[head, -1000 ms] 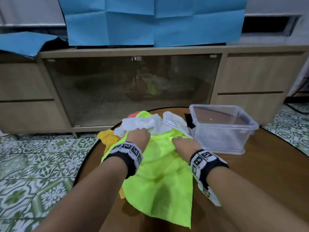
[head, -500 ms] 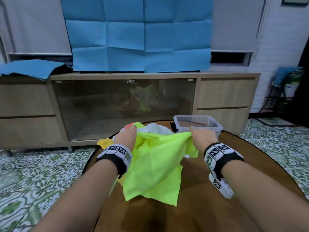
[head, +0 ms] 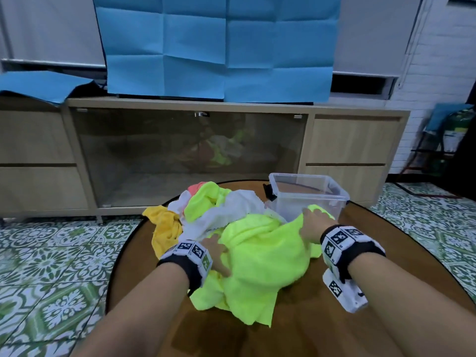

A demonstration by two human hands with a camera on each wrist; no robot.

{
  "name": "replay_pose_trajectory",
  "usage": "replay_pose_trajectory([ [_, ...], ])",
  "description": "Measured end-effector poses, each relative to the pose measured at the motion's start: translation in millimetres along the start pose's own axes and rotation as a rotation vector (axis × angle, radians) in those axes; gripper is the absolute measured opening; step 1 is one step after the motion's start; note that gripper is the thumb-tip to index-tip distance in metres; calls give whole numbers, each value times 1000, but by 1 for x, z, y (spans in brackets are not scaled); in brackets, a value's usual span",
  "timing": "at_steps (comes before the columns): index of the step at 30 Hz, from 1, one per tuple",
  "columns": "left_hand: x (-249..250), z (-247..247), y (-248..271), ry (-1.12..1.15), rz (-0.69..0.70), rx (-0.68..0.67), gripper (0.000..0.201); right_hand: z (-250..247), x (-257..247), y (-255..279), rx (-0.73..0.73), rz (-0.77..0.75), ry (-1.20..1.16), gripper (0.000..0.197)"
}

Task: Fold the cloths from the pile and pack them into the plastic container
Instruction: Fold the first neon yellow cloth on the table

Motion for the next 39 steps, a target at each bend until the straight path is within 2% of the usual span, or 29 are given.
replay_pose_trajectory([
  [2, 3, 14, -10, 1, 38, -67, 88, 27, -17, -8, -105, -27, 68, 65],
  [4, 3, 19, -17, -1, 56, -63, 89, 40, -44, -11, -50, -124, 219, 75],
  [6, 0, 18, -22, 9, 43, -6, 83, 51, -83, -5, 72, -313, 295, 71],
  [7, 0, 18, -23, 20, 34, 33, 79, 62, -101, 0, 85, -402, 290, 69],
  [9, -1, 22, -23, 48, 16, 78, 74, 94, -121, 10, -54, -463, 249, 67],
  [11, 0, 27, -21, 82, 10, 67, 74, 117, -125, 16, -173, -431, 179, 61],
  [15, 1, 33, -8, 184, -11, 59, 80, 105, -118, 12, -61, -443, 200, 34],
  [20, 4, 32, -5, 175, 1, 122, 96, 83, -95, 12, 14, -400, 271, 27],
  [23, 5, 28, -4, 79, -11, 136, 95, 63, -75, 9, 89, -336, 208, 27],
  [25, 9, 23, -2, -4, -34, 155, 84, 45, -55, 7, 130, -270, 149, 28],
  [29, 19, 7, 5, -101, -94, 161, 44, 16, 0, 7, 211, -91, 80, 26],
  [31, 12, -8, 7, -10, -172, 265, 35, 4, 38, 10, 227, 63, 32, 27],
  [33, -10, -26, 14, 160, -322, 426, 31, -8, 79, 15, 259, 221, -54, 28],
  [35, -32, -35, 17, 277, -469, 487, 33, -18, 110, 22, 349, 309, -123, 28],
  [37, -34, -35, 16, 304, -551, 449, 39, -14, 118, 19, 350, 260, -92, 34],
  [39, -9, -41, 9, 171, -473, 471, 46, 9, 102, 9, 222, 111, -42, 48],
])
Point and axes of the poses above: each hand's wrist, its own y-axis away from the middle knuckle, its own z-axis out of the palm, x = y × z, the point moved 8 cm from there along -y, towards the middle knuckle, and after that the axes turned 2 degrees about -z, right-handed, at the moved point
